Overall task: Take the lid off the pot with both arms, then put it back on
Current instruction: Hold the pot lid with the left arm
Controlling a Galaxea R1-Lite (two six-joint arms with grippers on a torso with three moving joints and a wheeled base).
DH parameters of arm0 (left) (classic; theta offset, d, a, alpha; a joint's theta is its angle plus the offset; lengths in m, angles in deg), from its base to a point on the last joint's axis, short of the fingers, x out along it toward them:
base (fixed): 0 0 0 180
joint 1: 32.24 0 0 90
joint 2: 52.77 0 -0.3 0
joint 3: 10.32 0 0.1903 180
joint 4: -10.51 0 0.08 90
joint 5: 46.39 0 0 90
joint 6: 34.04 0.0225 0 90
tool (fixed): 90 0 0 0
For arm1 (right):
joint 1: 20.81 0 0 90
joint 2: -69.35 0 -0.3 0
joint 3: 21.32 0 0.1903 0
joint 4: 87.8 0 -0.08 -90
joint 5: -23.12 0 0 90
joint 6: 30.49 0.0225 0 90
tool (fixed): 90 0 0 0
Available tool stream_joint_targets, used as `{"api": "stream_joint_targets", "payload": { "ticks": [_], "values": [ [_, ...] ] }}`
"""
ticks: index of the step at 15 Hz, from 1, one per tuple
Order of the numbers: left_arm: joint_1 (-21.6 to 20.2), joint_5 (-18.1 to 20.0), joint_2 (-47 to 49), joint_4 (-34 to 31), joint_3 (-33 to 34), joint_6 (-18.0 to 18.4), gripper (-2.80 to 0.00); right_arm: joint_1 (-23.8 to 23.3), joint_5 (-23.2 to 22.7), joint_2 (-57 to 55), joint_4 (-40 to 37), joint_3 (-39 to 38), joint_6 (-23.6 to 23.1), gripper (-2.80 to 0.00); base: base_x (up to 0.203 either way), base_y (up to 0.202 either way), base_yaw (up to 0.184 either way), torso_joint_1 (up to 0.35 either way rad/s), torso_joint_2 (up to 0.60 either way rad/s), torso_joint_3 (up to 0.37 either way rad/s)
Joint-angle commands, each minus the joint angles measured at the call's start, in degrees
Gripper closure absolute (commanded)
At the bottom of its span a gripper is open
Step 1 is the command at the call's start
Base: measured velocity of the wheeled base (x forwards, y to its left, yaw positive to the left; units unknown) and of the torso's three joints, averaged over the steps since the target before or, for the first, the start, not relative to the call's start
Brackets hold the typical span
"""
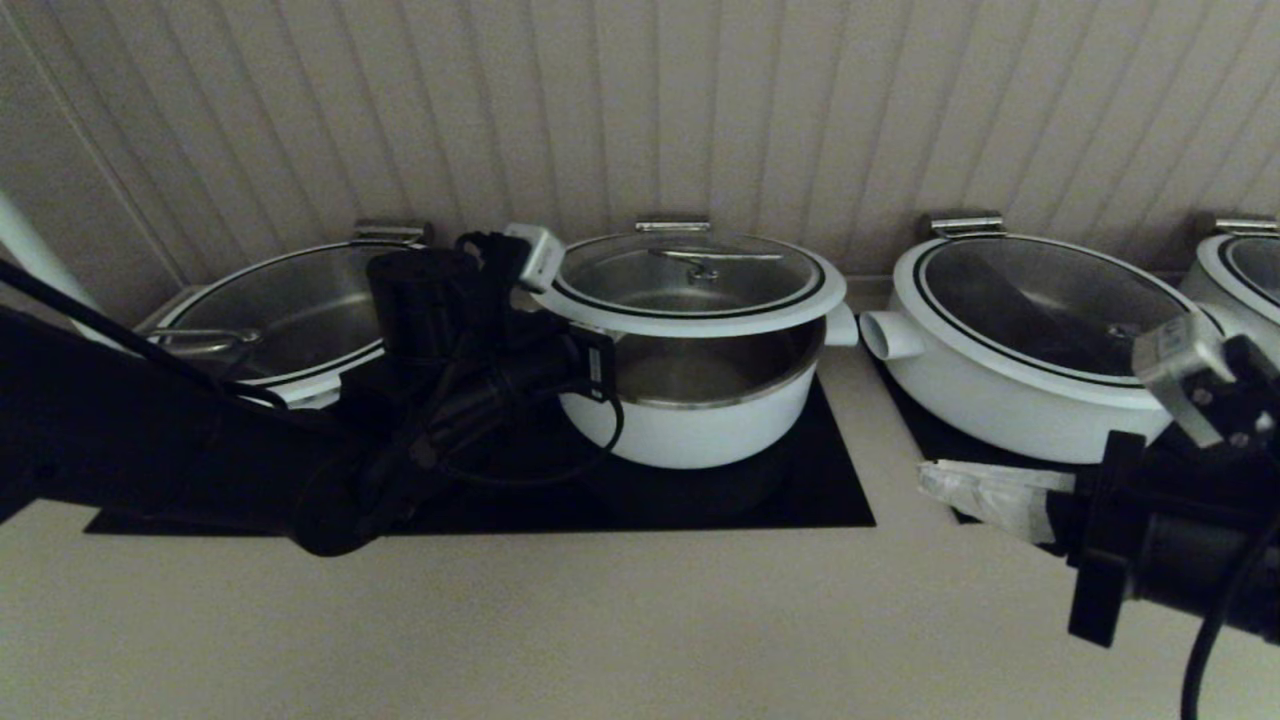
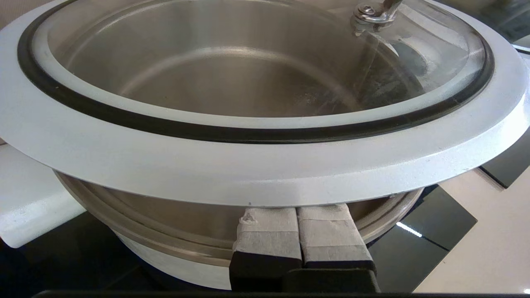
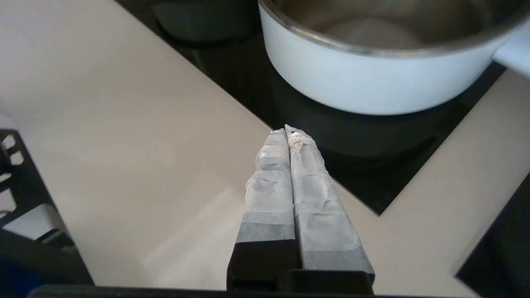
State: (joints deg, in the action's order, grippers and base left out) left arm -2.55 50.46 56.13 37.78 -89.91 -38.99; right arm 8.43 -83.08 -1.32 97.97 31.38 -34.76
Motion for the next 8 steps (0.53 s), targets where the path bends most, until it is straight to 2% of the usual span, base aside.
{"api": "stream_joint_targets", "payload": {
  "ticks": [1,4,8],
  "values": [
    [0.02,-0.08,-0.53,0.34,0.15,0.03,0.0,-0.02,1.37,-2.96,8.77,-4.68,0.51,0.0,0.0,0.0,0.0,0.0,0.0,0.0],
    [0.02,-0.24,-0.71,0.34,0.15,0.03,0.0,-0.05,2.99,-8.1,18.42,-6.41,0.54,0.0,0.0,0.0,0.0,0.0,0.0,0.0],
    [-0.06,-0.26,-0.62,0.34,0.15,0.03,0.0,-2.0,3.28,-10.15,19.46,-6.43,0.53,0.0,0.0,0.0,0.0,0.0,0.0,0.0]
  ]
}}
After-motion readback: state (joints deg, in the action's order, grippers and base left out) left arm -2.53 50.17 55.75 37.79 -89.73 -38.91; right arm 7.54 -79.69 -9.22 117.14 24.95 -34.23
